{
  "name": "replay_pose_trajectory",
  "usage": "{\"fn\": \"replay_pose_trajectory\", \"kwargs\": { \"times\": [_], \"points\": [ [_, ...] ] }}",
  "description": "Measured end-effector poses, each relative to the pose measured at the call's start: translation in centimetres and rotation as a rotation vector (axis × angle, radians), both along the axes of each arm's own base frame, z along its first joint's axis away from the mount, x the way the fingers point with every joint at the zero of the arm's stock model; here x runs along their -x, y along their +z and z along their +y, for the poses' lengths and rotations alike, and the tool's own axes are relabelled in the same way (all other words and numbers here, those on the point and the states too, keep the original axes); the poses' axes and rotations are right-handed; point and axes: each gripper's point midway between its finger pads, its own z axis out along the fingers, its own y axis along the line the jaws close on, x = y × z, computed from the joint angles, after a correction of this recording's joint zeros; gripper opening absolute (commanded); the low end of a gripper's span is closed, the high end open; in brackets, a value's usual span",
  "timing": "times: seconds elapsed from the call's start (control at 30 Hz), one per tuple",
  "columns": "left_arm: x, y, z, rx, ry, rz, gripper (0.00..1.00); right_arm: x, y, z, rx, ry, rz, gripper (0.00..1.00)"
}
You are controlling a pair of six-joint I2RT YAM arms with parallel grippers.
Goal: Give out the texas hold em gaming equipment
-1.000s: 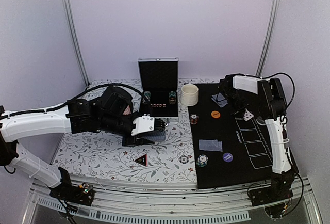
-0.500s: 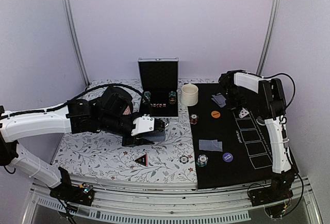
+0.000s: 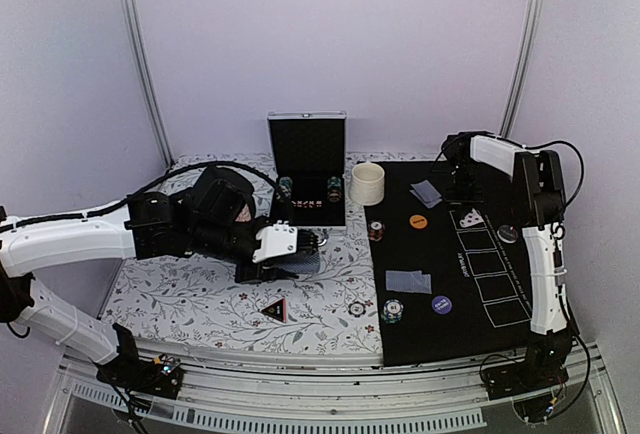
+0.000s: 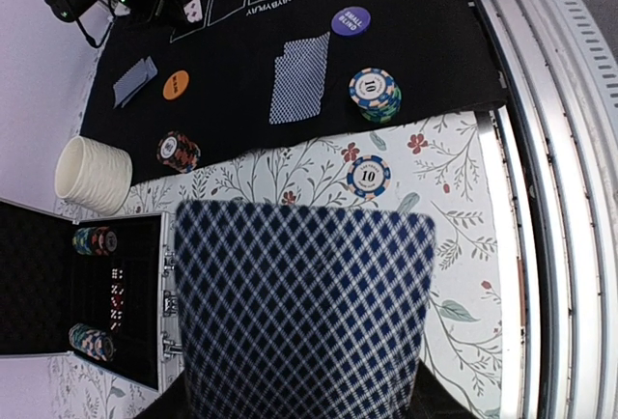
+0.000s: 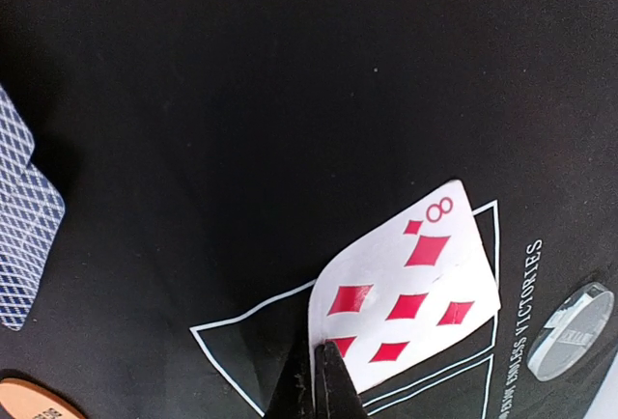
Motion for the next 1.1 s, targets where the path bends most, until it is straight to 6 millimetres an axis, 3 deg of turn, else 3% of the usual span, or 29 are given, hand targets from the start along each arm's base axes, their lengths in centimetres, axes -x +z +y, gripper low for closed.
{"fn": "replay_pose_trajectory", "kwargs": {
  "times": [0.1,0.23,0.3,0.57,0.67,0.77,0.87,0.97,1.1],
  "points": [
    [0.0,0.2,0.0,0.004,0.0,-0.003,0.48,-0.2,0.0,0.2,-0.038,-0.025,-0.014,0.03],
    [0.0,0.2,0.0,0.004,0.0,-0.003,0.48,-0.6,0.0,0.4,-0.072,-0.052,-0.037,0.24],
    [0.0,0.2,0.0,0.005,-0.001,-0.004,0.48,-0.9,0.0,0.6,-0.085,-0.056,-0.049,0.29],
    [0.1,-0.1,0.2,-0.002,-0.003,-0.002,0.48,-1.6,0.1,1.4,-0.139,-0.053,-0.084,0.4],
    [0.1,-0.1,0.2,-0.002,-0.003,-0.002,0.48,-2.0,0.6,2.1,-0.172,-0.037,-0.102,0.52],
    [0.1,-0.1,0.2,-0.003,-0.003,-0.002,0.48,-2.2,2.7,3.7,-0.207,0.037,-0.139,0.74],
    [0.1,-0.2,0.2,-0.003,-0.003,-0.003,0.48,-1.9,7.0,7.3,-0.267,0.164,-0.236,1.0],
    [0.1,-0.2,0.2,-0.004,-0.004,-0.004,0.47,0.9,13.5,14.2,-0.402,0.391,-0.377,0.99],
    [0.1,-0.2,0.2,-0.006,-0.001,-0.006,0.47,10.4,23.1,27.0,-0.758,0.808,-0.582,0.99]
  ]
}}
